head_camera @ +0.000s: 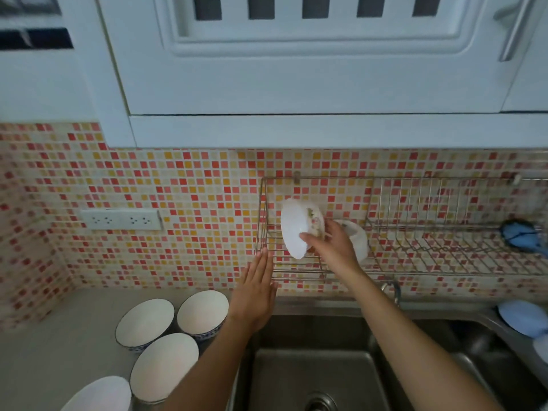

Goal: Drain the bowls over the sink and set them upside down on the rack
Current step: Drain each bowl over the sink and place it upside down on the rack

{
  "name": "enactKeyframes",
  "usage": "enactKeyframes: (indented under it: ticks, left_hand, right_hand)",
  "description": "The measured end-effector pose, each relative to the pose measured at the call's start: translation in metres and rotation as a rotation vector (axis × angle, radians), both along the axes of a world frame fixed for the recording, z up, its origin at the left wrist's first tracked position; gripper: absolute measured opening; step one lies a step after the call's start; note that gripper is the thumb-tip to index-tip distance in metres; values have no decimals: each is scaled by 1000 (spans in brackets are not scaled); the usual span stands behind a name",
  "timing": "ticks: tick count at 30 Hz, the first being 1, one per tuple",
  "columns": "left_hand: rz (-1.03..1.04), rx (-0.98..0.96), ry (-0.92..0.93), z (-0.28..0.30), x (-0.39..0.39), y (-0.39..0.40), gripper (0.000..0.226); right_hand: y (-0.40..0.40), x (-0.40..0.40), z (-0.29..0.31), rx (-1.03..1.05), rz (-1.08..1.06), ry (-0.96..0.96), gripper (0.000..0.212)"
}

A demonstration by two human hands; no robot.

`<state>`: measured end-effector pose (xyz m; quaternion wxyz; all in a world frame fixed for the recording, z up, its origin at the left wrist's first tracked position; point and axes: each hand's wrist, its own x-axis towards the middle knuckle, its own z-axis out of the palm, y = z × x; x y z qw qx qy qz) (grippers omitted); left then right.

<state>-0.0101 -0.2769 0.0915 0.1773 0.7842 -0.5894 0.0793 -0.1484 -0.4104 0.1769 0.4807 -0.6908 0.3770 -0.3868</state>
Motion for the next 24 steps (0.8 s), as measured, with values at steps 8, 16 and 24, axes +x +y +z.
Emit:
enactKeyframes:
  ticks: [8,16,24]
  left_hand:
    - [13,-8,35,2,-3,-1,64]
    - [40,-19,22,-3,-4,-4,67]
    - [69,-26,27,-6,-6,-6,67]
  right_hand:
    - [-28,22,-23,-652,202,603,92]
    - [-41,32,-28,-774,260,762,89]
    - [-45,34,-28,-759,290,789,80]
